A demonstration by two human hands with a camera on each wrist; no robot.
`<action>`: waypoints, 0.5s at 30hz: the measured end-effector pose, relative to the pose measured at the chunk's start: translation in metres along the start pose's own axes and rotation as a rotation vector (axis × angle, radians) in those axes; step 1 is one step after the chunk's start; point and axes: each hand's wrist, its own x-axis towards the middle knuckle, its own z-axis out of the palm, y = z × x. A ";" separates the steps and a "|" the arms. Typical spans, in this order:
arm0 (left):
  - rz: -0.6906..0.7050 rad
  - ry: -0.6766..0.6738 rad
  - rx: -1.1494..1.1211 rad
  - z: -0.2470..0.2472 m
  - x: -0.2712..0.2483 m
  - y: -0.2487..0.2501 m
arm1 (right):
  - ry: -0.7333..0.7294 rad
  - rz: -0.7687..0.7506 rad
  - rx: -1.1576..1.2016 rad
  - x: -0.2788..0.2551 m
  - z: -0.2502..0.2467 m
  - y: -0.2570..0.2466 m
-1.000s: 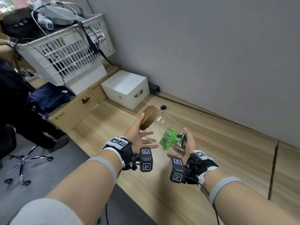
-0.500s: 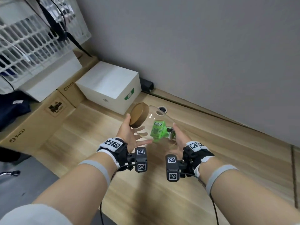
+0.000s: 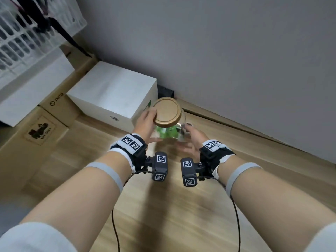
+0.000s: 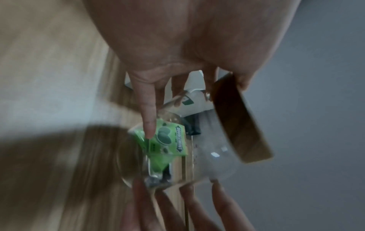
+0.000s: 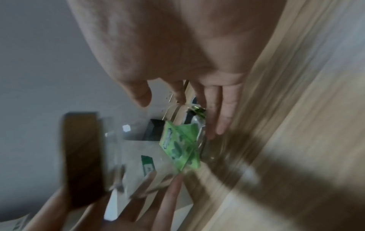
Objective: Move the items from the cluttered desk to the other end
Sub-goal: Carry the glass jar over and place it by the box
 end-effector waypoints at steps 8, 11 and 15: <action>0.126 0.051 0.087 0.001 0.031 0.019 | -0.047 -0.092 0.171 0.020 0.021 -0.008; 0.144 0.051 0.021 -0.001 0.036 0.016 | -0.053 -0.138 0.244 0.026 0.024 -0.010; 0.211 0.077 0.054 0.003 0.037 0.011 | -0.098 -0.131 0.331 0.030 0.028 -0.017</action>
